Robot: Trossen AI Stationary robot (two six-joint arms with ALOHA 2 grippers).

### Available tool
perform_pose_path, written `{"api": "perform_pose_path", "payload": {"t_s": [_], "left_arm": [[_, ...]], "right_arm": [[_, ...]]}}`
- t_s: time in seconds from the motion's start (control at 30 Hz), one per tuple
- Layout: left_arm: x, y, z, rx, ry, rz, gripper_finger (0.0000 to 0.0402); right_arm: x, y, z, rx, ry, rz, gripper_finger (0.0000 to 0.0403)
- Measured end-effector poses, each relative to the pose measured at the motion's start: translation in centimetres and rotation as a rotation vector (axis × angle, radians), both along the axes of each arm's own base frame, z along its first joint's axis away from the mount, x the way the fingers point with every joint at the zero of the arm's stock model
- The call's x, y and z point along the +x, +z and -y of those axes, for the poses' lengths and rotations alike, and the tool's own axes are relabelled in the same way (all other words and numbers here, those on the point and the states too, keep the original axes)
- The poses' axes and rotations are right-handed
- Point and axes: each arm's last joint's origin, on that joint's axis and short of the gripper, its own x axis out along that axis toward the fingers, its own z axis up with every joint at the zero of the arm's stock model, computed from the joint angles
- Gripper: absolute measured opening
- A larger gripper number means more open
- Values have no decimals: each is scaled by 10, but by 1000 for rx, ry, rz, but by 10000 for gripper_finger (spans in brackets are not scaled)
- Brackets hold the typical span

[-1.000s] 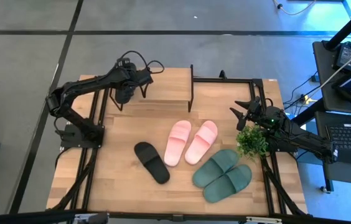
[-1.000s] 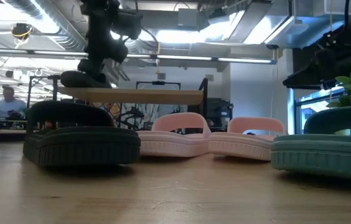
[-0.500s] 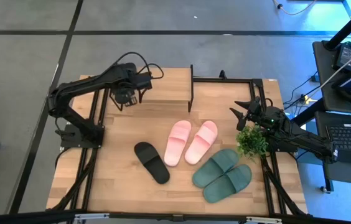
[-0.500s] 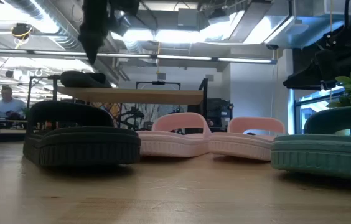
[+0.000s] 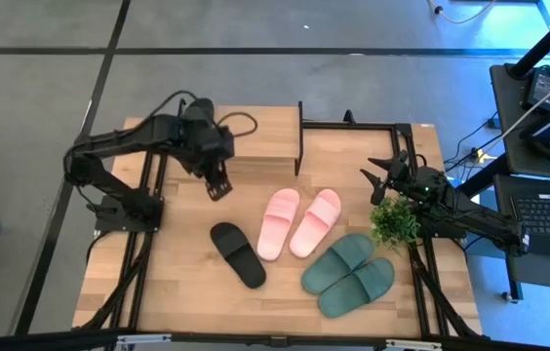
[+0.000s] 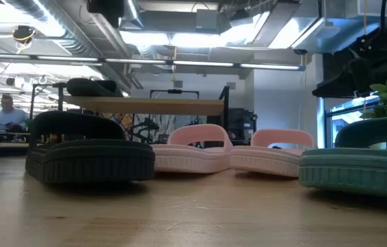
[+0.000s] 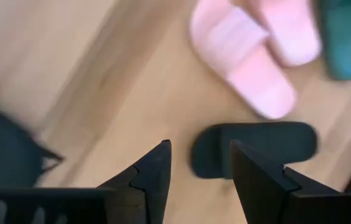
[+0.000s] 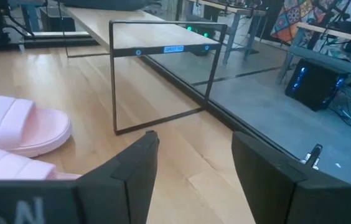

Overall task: Pick and place slides into the shelf
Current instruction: Put the black slide on the shelf

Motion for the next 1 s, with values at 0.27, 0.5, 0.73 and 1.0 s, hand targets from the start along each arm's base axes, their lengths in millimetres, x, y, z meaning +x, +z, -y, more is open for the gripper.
{"api": "perform_pose_path", "payload": {"t_s": [0.27,0.5,0.73,1.0], "left_arm": [[21,-37,35,-221,-7,29,154],[26,-89,46,-336,115,-48,154],[21,-137,48,-364,229,-119,154],[18,-174,49,-404,259,-108,154]], "right_arm": [[0,0,0,0,-2,0,206],[0,0,0,-1,-2,0,206],[0,0,0,1,-3,1,206],[0,0,0,6,-4,5,206]]}}
